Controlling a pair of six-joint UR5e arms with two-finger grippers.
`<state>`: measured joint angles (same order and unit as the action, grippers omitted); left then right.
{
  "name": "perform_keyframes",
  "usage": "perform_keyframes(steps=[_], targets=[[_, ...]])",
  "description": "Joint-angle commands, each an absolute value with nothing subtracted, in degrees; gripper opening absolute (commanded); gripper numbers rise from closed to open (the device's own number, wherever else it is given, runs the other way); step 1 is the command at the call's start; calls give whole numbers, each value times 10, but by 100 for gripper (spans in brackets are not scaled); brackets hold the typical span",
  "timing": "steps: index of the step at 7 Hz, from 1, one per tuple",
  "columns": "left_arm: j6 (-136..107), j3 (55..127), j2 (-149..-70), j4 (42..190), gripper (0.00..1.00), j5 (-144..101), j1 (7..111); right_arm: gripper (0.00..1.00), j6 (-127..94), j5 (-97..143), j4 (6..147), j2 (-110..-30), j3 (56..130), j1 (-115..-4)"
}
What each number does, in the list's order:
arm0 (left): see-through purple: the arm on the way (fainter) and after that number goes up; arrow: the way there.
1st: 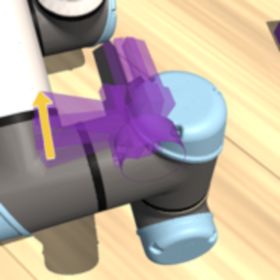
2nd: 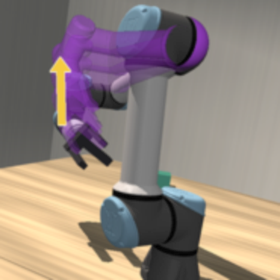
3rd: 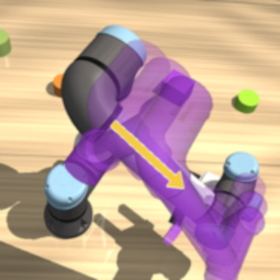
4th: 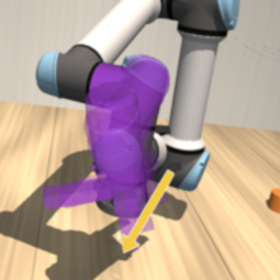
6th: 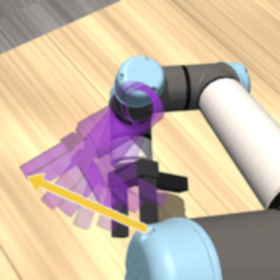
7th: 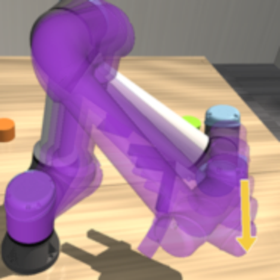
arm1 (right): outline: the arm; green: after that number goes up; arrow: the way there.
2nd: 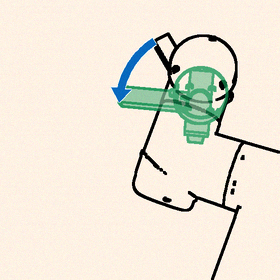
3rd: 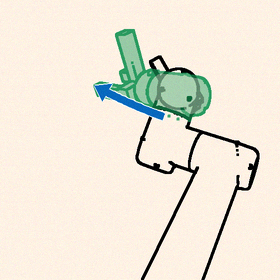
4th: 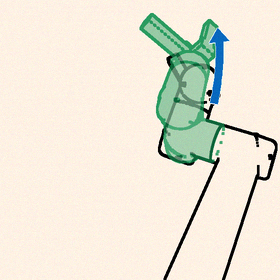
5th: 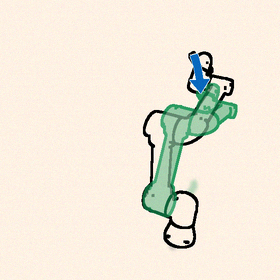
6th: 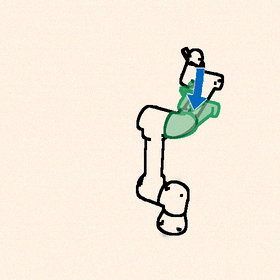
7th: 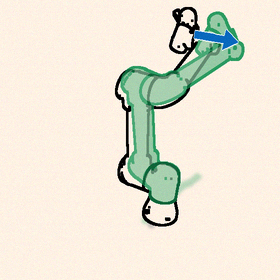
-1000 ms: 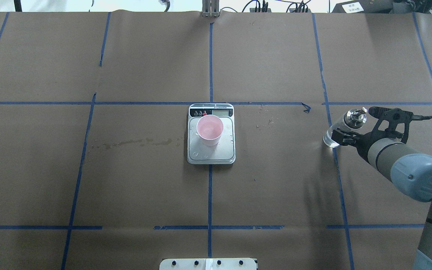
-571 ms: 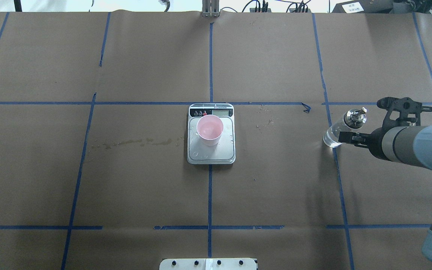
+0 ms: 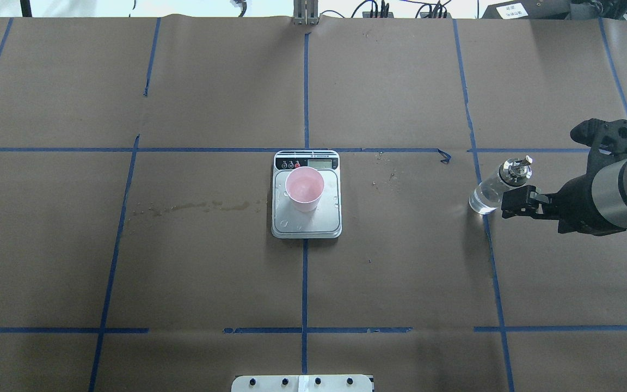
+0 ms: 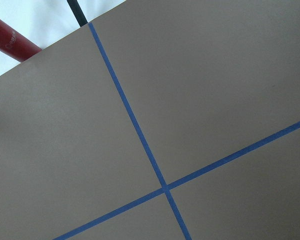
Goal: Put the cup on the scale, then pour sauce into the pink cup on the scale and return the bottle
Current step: 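Open the right gripper and withdraw it from the dispenser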
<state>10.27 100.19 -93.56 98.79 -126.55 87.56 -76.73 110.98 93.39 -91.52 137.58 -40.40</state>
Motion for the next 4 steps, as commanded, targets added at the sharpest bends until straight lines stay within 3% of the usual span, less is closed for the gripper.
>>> perform_keyframes(steps=[1, 4], targets=[[103, 1006, -933, 988, 100, -1265, 877, 100, -742, 1126, 1037, -894, 1453, -417], [103, 1014, -916, 988, 100, -1265, 882, 100, -316, 1210, 1200, -834, 1411, -659]])
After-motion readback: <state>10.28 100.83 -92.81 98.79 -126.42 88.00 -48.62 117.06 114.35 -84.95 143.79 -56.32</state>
